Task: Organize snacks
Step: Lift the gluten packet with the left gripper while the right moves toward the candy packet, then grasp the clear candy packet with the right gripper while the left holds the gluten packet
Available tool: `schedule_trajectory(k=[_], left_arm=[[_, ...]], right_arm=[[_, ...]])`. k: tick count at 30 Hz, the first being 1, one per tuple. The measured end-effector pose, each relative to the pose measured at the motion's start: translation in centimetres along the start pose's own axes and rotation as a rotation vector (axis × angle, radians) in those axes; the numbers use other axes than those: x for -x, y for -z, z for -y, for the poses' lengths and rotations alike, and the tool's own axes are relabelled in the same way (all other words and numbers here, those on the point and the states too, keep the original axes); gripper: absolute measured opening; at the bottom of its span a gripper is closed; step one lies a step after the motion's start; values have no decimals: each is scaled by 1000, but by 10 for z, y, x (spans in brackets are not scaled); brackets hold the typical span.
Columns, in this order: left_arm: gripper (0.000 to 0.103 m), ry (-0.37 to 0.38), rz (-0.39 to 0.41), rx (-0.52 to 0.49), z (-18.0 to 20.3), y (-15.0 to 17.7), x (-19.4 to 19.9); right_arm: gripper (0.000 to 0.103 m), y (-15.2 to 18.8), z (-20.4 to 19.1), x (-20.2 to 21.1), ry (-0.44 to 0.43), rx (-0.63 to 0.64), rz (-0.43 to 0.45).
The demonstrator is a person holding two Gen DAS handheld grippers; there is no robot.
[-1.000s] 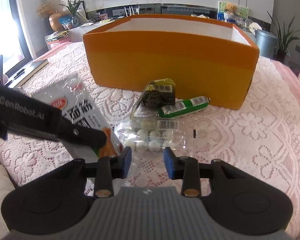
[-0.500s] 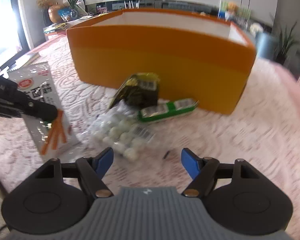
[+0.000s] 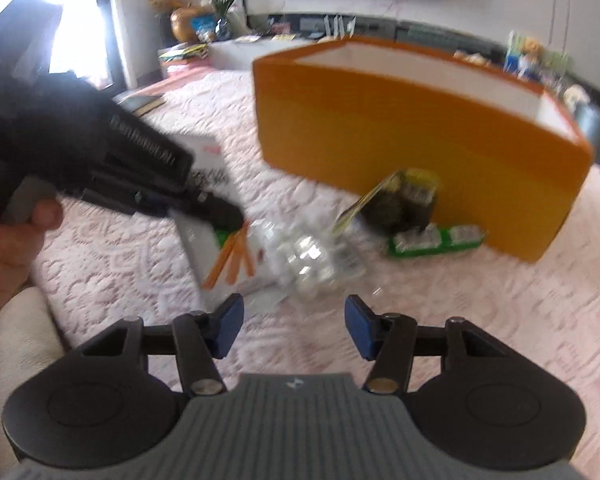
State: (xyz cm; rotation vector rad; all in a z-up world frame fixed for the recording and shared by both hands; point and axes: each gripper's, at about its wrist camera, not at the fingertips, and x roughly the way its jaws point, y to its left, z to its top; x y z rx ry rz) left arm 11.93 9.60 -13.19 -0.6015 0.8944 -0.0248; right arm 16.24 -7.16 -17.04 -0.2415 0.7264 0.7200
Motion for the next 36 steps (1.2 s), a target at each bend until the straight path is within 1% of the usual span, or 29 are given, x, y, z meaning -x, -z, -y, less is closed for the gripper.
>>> schedule_trajectory(k=[2,4,8,10,11,18,23,28,30,32,35,36], left_arm=[[16,-3,11,-17,2,0,0],[18,-20,14,-38,6,1,-3],[19,-7,9,-45,7,4,-8],[21,-15,14,-54,7,5,-8],[21,-15,15,-53,7,5,-8],[21,-21,21,-48,-1,-1,-6],[21,-23,18,-39,-5,-3,-6],[21,-22,13,-28,-8,-4,-6],[21,-25,12,-22,-9,-5,-6],[21,-29,12,-20,-9,-5,-6],[21,-31,13,-18,-9,-6,-7],[21,-31,12,-17,-9,-6,-7]], right_arm=[[57,-5,4,-1,26,2,11],[58,-9,9,-7,34,1,5],[64,-12,13,-20,16,15,-13],[65,-11,14,-25,19,30,-15],[67,-12,15,-28,21,37,-14],[74,-17,27,-41,-6,55,-10],[74,-19,30,-43,-31,30,-19],[65,-19,26,-40,-34,28,-30],[60,-19,24,-37,-42,15,-40],[58,-19,21,-33,-37,8,-49],[61,-17,20,-31,-54,16,-50],[60,-16,19,-32,-48,33,-47]])
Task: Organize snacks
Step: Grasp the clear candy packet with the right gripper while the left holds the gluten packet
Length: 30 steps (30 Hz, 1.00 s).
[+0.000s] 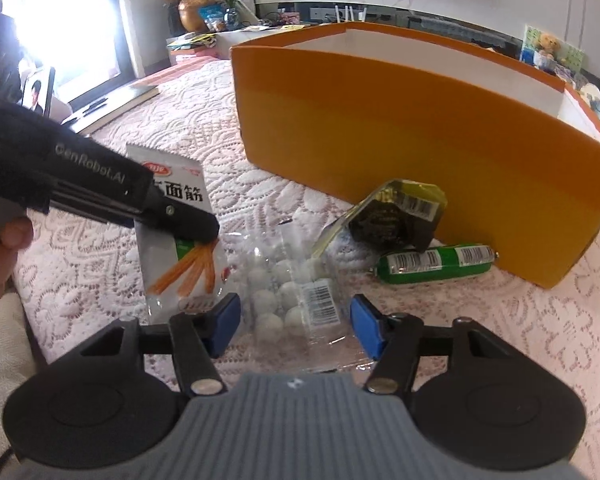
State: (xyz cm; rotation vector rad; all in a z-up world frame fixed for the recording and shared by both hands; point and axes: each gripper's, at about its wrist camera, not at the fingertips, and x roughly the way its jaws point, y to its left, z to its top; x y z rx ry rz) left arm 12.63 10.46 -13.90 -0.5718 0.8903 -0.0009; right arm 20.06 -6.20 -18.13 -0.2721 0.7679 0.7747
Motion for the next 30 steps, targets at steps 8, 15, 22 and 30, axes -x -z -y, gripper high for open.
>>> schedule_trajectory(k=[8,15,22,30], left_arm=[[21,-11,5,13,-5,-1,-1],[20,-12,9,-4,-1,1,4],[14,-32,5,-14,6,2,20],[10,-29,15,-51,26,4,45]], right_arm=[[67,-1,7,-11,-18,-12,16],[55,-1,5,-7,-8,-34,17],[53,2,-3,15,-3,-38,23],[52,5,-12,49,15,-46,48]])
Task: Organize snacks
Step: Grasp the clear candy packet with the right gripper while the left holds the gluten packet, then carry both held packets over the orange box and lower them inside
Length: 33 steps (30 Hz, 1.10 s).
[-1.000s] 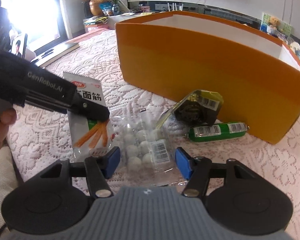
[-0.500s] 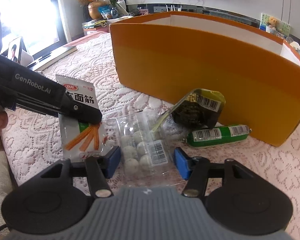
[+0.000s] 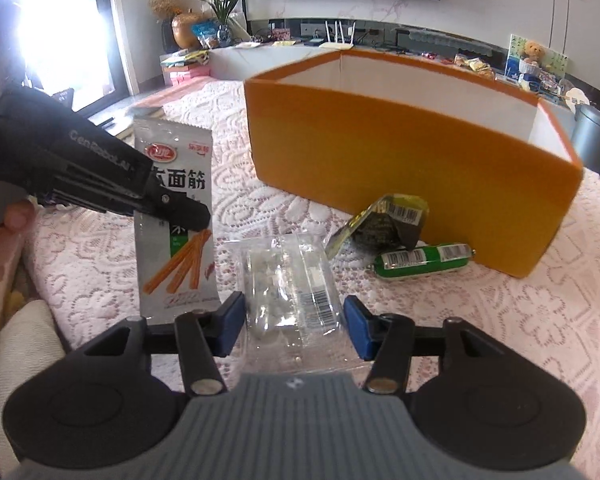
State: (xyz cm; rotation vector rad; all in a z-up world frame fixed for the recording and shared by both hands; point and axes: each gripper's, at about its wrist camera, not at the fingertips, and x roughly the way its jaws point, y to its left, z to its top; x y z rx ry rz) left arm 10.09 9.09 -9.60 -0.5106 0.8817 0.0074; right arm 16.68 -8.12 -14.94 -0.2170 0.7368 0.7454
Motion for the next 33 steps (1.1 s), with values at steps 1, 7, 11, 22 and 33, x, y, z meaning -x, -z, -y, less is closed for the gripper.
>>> schedule_trajectory(k=[1,7,11,22,33], left_arm=[[10,3,2,-3,2,0,3],[10,12,45,-24,16,-2,23],[10,22,76,-47,27,-6,35],[10,65,165,-130,63,-48,47],[10,68,233,-177,84,-102,27]], right_arm=[[52,0,-1,5,-2,-6,9],[52,-3,-2,36,-2,-39,71],[52,-10,0,56,14,-56,127],[52,-59,18,77,123,-14,229],[52,-113,40,57,225,88,266]])
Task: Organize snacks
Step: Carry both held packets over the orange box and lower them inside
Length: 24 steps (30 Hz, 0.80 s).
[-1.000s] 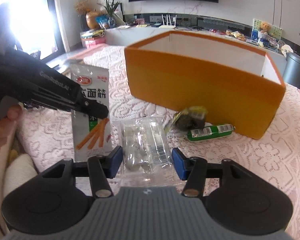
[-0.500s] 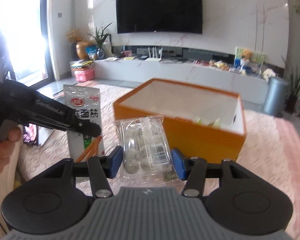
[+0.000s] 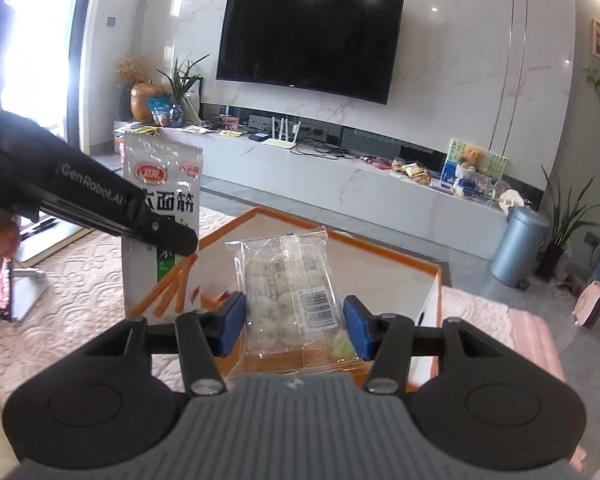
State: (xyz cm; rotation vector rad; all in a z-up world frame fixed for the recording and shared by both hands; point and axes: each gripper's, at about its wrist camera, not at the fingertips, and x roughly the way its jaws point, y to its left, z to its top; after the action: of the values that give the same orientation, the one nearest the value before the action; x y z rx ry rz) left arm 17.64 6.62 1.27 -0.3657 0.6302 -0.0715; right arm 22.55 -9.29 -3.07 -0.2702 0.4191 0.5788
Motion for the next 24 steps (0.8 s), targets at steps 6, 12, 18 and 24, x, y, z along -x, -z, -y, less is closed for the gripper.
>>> schedule_trajectory(k=[6,12,18,24], left_arm=[[10,-25,44,2,-5,-19,-27],[10,-29,25,55,-27,-32,-57],[10,-20,-50,96,-43,-28,-94],[10,-2,-136,154,-58,-19,-130]], right_arm=[[52,-11,20,-38,20,-36,-41],[52,-14,29,-76,55,-58,-87],[52,-14,31,-117,72,-55,-153],[52,-11,31,-155,91,-16,-242]])
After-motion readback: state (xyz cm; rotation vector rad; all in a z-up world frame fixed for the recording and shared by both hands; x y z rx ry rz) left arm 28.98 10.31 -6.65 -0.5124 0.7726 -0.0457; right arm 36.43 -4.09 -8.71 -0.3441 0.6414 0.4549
